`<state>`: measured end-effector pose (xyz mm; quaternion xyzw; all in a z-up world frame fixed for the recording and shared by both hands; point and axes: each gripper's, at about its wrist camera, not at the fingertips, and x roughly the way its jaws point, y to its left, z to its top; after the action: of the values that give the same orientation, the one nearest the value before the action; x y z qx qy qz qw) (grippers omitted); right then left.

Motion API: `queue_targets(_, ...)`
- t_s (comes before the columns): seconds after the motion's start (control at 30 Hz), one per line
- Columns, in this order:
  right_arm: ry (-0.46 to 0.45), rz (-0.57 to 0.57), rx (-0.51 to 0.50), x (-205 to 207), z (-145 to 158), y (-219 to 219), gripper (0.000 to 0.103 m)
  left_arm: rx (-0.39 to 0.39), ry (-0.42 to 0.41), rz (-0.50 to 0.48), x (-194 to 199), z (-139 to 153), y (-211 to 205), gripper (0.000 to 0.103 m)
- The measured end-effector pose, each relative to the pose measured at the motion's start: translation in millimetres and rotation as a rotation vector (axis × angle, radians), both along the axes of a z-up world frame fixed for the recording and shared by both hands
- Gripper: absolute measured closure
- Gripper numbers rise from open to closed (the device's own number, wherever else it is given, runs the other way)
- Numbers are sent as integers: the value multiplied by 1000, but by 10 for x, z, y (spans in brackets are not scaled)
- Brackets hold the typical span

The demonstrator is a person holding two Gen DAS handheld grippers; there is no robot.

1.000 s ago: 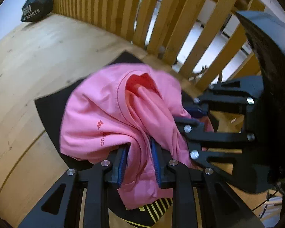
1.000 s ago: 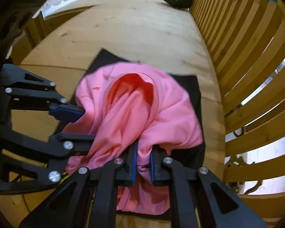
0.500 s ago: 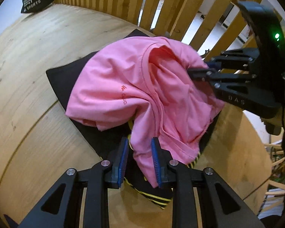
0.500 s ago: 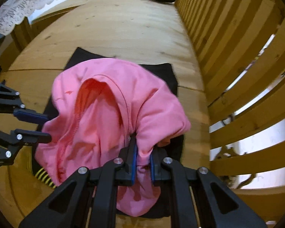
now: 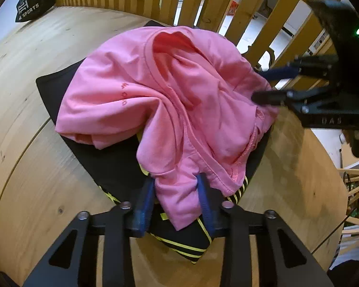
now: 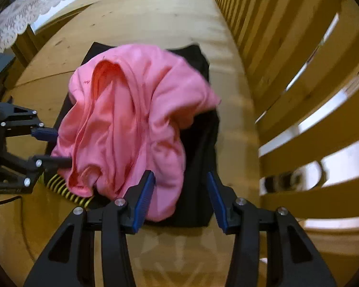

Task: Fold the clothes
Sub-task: 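Open the right gripper, then the left, releasing the shirt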

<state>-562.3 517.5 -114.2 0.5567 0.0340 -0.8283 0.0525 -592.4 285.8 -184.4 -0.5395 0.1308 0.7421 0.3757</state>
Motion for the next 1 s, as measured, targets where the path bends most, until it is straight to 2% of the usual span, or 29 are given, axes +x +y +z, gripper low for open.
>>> queue_targets(0.1,5,-9,-54,-13,-17,-2,58,9,-1,-1,15,2,9,78)
queue_targets(0.17,-1,11,-50,-26,-32,-53,60,7,1,-4,28,6,40,79)
queue_targets(0.23,-8,26,-17,-23,-65,-125,70,6,3,-12,48,12,75,83)
queue_targets(0.27,-11,34,1,-21,-85,-160,84,3,7,-16,61,13,93,83)
queue_targets(0.3,-11,44,23,-13,-103,-197,91,-2,12,-20,77,14,112,83)
queue_targets(0.43,-17,85,94,44,-102,-291,93,-25,4,-53,159,22,132,85)
queue_targets(0.67,-37,115,282,193,-130,-381,93,-81,-42,-93,381,47,-67,85)
queue_targets(0.77,-53,116,298,229,-131,-397,93,-92,-71,-88,401,25,-139,83)
queue_targets(0.87,-80,120,361,231,-123,-435,92,-129,-81,-93,426,31,-180,79)
queue_targets(0.93,-105,124,407,265,-69,-446,78,-161,-80,-96,447,73,-253,79)
queue_targets(0.97,-95,128,421,300,0,-449,68,-159,-72,-97,443,133,-290,79)
queue_targets(1.0,-68,133,416,335,98,-444,64,-141,-59,-90,418,212,-327,75)
